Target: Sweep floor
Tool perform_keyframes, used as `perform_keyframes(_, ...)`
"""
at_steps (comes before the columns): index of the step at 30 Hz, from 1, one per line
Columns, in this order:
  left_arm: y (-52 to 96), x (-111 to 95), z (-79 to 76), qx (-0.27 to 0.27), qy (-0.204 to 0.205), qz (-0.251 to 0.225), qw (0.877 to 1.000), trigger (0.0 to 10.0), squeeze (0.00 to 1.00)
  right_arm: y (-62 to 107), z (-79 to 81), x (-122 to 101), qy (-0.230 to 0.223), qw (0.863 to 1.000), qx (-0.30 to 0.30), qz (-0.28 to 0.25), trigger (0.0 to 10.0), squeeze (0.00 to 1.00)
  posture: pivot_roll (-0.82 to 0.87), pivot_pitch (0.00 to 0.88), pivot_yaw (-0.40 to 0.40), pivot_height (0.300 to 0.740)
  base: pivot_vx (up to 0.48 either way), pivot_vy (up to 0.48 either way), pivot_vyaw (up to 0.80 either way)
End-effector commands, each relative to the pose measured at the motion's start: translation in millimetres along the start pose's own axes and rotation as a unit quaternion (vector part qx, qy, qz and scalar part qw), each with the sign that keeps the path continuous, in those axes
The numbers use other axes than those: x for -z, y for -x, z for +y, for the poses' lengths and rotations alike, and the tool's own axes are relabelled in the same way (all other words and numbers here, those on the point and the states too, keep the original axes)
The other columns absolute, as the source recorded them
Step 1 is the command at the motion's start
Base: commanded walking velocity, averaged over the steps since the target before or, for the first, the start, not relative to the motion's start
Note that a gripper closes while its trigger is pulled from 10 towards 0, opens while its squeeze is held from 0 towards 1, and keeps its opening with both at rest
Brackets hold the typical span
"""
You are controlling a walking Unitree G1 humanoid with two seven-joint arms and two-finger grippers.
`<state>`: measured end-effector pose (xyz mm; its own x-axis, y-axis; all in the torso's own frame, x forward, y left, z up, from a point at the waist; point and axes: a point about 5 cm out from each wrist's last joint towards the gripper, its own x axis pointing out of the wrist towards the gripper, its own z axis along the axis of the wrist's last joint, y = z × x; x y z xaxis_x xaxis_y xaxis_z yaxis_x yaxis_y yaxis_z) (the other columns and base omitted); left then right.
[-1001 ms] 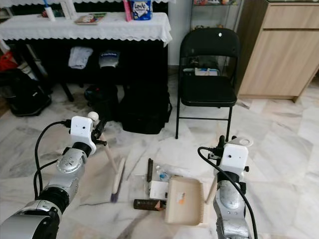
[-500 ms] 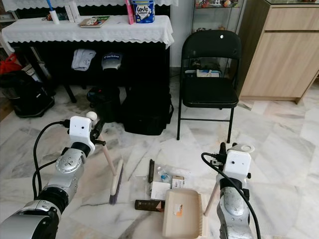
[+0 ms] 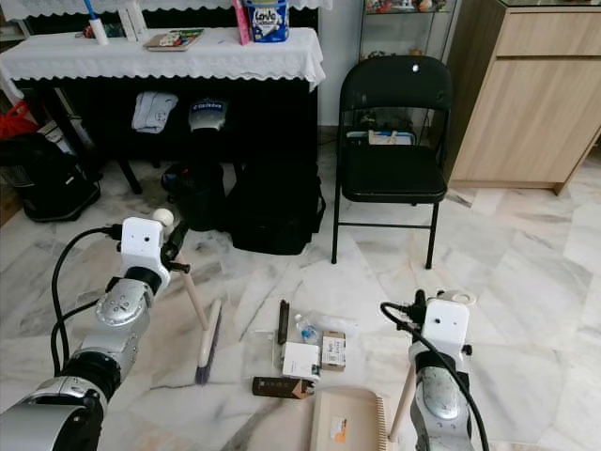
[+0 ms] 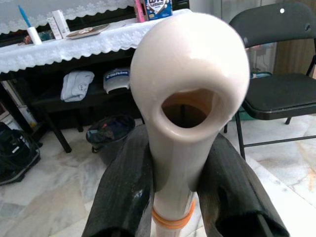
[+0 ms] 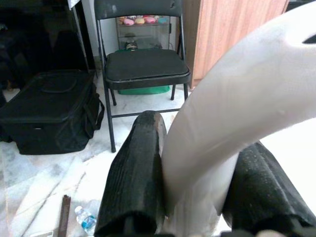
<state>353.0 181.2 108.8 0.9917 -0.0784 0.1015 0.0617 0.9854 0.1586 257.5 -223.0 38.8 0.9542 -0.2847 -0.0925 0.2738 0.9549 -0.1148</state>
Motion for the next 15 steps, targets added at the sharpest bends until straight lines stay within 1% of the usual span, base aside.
perform_keyframes(1, -0.4, -4.1, 10.0, -0.012, -0.011, -0.01, 1.0, 10.0, 0.0, -5.5, 0.0, -9.5, -0.005, 1.0, 0.002, -0.025, 10.0, 0.0, -0.14, 0.0, 0.07, 0.74, 0.0, 0.0, 0.0)
perform_keyframes(5, 0.8, -3.3, 13.4, -0.015, -0.014, -0.008, 1.0, 10.0, 0.0, -10.0, -0.2, -13.5, 0.016, 0.999, 0.003, -0.038, 10.0, 0.0, -0.14, 0.0, 0.073, 0.74, 0.0, 0.0, 0.0)
perform_keyframes(9, 1.2, -3.0, 13.9, -0.015, -0.015, -0.008, 1.0, 10.0, 0.0, -12.2, -0.1, -12.2, 0.021, 0.999, 0.001, -0.038, 10.0, 0.0, -0.13, 0.0, 0.076, 0.74, 0.0, 0.0, 0.0)
perform_keyframes(15, 5.6, -0.2, 18.7, -0.01, -0.024, -0.005, 1.0, 10.0, 0.0, -15.1, -0.5, -7.5, 0.025, 0.999, -0.002, -0.03, 10.0, 0.0, -0.12, 0.015, 0.088, 0.74, 0.0, 0.0, 0.0)
